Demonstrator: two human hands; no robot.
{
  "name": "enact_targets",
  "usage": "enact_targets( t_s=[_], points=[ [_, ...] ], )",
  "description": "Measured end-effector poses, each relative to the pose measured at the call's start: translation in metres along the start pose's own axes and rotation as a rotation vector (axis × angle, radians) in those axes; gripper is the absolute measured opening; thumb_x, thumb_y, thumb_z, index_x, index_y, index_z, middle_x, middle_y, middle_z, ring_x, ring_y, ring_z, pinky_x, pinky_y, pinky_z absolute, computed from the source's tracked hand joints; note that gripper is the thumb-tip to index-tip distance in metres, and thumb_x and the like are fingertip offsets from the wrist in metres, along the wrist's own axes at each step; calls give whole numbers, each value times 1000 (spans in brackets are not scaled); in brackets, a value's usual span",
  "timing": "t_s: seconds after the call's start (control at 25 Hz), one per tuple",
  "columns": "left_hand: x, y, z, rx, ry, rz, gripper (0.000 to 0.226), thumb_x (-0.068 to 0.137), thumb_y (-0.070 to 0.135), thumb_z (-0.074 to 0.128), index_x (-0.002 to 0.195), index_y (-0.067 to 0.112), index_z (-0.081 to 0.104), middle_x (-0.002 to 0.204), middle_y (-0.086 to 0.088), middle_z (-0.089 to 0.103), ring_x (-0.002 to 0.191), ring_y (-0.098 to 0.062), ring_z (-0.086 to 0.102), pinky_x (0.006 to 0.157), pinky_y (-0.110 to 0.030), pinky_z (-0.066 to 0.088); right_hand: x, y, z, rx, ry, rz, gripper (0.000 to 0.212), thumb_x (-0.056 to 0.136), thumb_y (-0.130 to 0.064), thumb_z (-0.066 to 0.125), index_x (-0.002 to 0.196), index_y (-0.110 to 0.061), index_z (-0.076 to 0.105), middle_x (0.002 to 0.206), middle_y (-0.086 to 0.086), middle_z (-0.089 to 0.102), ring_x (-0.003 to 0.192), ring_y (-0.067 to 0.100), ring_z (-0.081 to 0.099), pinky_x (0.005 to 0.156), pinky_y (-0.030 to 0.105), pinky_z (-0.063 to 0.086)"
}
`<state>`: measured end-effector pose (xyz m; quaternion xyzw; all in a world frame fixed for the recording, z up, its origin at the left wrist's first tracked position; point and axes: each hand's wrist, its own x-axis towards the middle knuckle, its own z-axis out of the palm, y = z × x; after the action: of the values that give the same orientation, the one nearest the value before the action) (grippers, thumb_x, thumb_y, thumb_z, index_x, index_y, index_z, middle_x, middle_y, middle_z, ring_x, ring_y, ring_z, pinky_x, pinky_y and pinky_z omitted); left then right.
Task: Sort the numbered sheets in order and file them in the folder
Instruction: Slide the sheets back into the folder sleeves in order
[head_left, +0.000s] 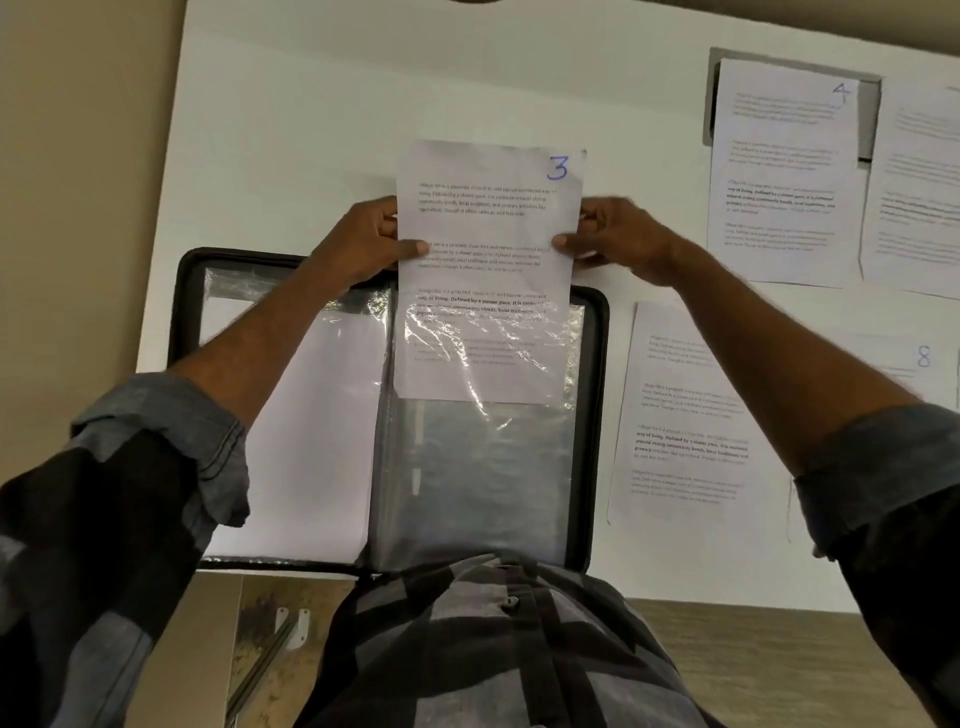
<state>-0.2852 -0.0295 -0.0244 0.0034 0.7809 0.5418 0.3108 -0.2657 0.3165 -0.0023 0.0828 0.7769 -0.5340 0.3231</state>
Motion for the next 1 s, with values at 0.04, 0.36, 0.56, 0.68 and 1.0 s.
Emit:
enact_targets(
  t_s=[0.04,0.36,0.56,0.68,1.0],
  points=[
    [-1,-3,2,15,-23,-8,54,87,10,79,138,13,59,125,-4,71,112,-14,70,102,-38,55,6,-8,-5,-38,112,-49,44,90,-15,76,130,-6,61,117,3,70,106,19,69,98,46,57],
    [-20,-13,11,147,36,85,62,85,15,82,140,11,54,128,-1,68,110,-13,69,99,-29,56,63,-102,24,-836,-196,-292,38,98,-24,67,135,-20,60,126,-2,64,113,19,60,93,29,47],
    [-63,-35,28,268,381,230,61,96,29,71,149,19,44,144,-1,53,124,-11,53,105,-24,47,71,-90,45,-861,-348,-176,22,97,-21,68,115,-9,70,109,12,72,96,30,66,91,41,52],
    [-105,-47,54,362,326,257,59,102,39,59,154,21,36,160,1,37,145,-10,33,117,-26,30,64,-74,52,-729,-447,-46,21,95,-20,71,113,-11,73,112,14,74,90,20,68,95,44,54],
    [-179,-98,121,711,166,445,72,102,39,60,158,6,29,168,-8,21,158,-23,10,126,-51,19,44,-50,90,-528,-659,158,12,90,-6,73,100,-12,75,83,1,76,76,13,73,75,27,62]
  ],
)
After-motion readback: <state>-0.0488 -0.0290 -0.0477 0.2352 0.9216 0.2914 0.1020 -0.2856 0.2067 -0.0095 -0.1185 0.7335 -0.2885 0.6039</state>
